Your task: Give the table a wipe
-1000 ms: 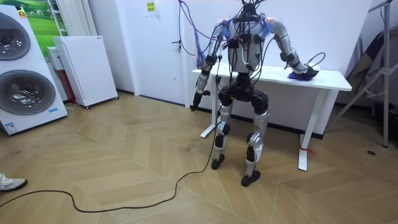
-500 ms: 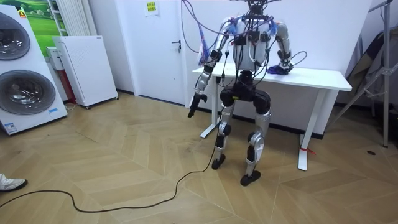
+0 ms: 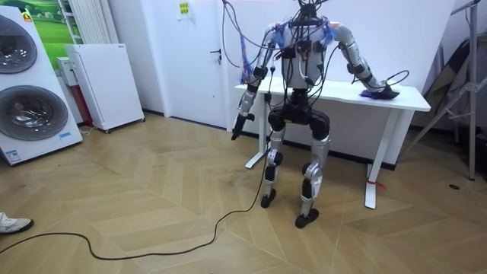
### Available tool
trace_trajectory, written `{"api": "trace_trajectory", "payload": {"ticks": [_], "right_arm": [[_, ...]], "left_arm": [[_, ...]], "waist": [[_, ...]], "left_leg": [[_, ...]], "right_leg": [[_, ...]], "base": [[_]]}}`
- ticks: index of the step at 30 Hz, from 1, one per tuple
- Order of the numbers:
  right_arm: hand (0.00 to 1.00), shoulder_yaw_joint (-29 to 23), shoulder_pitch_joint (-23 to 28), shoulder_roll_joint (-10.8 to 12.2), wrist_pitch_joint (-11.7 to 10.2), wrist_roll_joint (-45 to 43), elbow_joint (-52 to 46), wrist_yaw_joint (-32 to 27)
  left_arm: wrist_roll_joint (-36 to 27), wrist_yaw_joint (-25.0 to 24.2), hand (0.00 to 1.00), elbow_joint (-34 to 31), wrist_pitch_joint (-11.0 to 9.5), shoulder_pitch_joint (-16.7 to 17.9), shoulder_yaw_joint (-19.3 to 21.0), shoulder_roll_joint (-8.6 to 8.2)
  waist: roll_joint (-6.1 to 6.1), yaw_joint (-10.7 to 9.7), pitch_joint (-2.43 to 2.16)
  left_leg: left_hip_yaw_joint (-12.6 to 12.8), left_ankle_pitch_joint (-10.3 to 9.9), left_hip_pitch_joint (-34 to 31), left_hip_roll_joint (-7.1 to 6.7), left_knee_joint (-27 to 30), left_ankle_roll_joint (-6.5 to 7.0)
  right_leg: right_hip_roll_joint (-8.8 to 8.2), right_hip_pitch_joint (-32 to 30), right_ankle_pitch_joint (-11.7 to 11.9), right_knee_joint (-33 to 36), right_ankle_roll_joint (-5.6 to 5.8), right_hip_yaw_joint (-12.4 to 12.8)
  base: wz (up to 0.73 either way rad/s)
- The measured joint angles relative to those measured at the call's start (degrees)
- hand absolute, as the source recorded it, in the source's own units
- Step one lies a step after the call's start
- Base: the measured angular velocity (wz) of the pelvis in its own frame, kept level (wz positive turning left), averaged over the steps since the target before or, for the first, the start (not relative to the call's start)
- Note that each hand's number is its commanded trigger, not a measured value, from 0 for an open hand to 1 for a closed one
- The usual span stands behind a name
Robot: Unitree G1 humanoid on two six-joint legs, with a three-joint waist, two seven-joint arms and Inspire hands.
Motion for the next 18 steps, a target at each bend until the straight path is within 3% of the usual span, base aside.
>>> {"api": "trace_trajectory", "payload": {"ticks": [3,4,6,7,8,10,12,14,15,18], "right_arm": [[1.0,1.49,-2.06,-0.84,2.07,0.11,-0.37,-0.35],[1.0,2.21,-3.68,-0.84,3.11,-0.01,-0.31,-0.7],[1.0,4.31,-6.45,-0.85,5.5,0.05,-0.31,-1.12],[1.0,5.57,-8.63,-0.9,6.91,-0.04,-0.24,-1.1],[1.0,6.85,-10.8,-0.86,8.13,-0.21,-0.26,-1.11],[1.0,9.31,-14.19,-0.59,9.36,-1.47,-0.23,-1.08],[1.0,12.45,-17.66,-0.69,9.87,-1.76,-0.19,-0.98],[1.0,15.21,-21.12,-0.93,10.28,-2.91,-0.26,-0.47],[1.0,15.73,-21.42,-1.11,10.27,-3.09,-0.42,-0.49],[1.0,18.14,-23.66,-2.27,10.25,-3.88,-0.4,-0.31]], "left_arm": [[-0.97,0.51,0.0,-0.28,0.18,0.33,-1.07,-0.02],[-1.2,0.46,0.0,-0.42,0.21,0.32,-1.22,-0.06],[-2.37,0.47,0.0,-0.61,0.28,0.52,-2.33,-0.05],[-2.43,0.44,0.0,-0.92,0.28,0.37,-3.23,-0.1],[-2.47,0.3,0.0,-1.58,0.23,0.23,-4.21,-0.21],[-2.35,-0.45,0.0,-2.23,0.09,0.34,-5.68,-0.37],[-2.33,-0.71,0.0,-2.42,-0.17,0.28,-5.84,-0.31],[-2.38,-0.91,0.0,-2.05,0.08,0.4,-5.98,-0.32],[-2.38,-0.92,0.0,-2.05,0.14,0.55,-6.0,-0.29],[-2.38,-1.46,0.0,-2.21,0.28,0.86,-6.45,-0.19]], "waist": [[1.01,0.42,0.16],[1.19,1.34,0.17],[1.39,2.3,0.28],[1.41,2.37,0.51],[1.59,2.65,1.3],[1.85,3.84,1.5],[1.56,4.73,1.69],[1.96,5.75,2.6],[1.68,6.3,2.79],[1.6,8.01,2.82]], "left_leg": [[0.13,0.38,-0.98,-0.01,0.1,0.22],[0.28,0.59,-1.4,-0.01,0.05,0.37],[0.32,0.91,-1.85,-0.01,-0.14,0.63],[0.21,1.26,-2.56,-0.01,-0.21,0.61],[0.04,1.55,-2.63,0.0,-0.44,0.58],[-0.31,1.69,-3.53,-0.01,-0.71,0.52],[-0.94,2.21,-4.77,-0.01,-1.16,0.31],[-1.07,2.93,-4.86,-0.01,-2.25,0.06],[-1.0,3.12,-4.89,-0.01,-2.53,0.01],[-1.08,3.7,-5.33,-0.01,-3.4,-0.14]], "right_leg": [[0.19,-2.14,0.16,0.71,0.18,1.86],[0.58,-3.43,0.47,1.17,-0.17,3.46],[0.66,-4.75,0.93,1.58,-0.61,4.12],[0.65,-5.85,1.1,2.09,-0.87,4.17],[0.74,-6.3,1.22,2.18,-1.02,4.37],[1.2,-8.0,1.74,2.31,-1.49,5.58],[1.53,-9.59,2.17,2.6,-1.96,5.8],[1.83,-10.52,2.42,3.11,-2.47,6.69],[1.86,-10.81,2.47,3.18,-2.64,6.9],[1.88,-11.76,2.44,3.12,-2.89,6.86]], "base": [[-0.28],[-0.43],[-0.36],[-0.16],[-0.21],[-0.38],[-0.24],[0.0],[0.0],[0.01]]}}
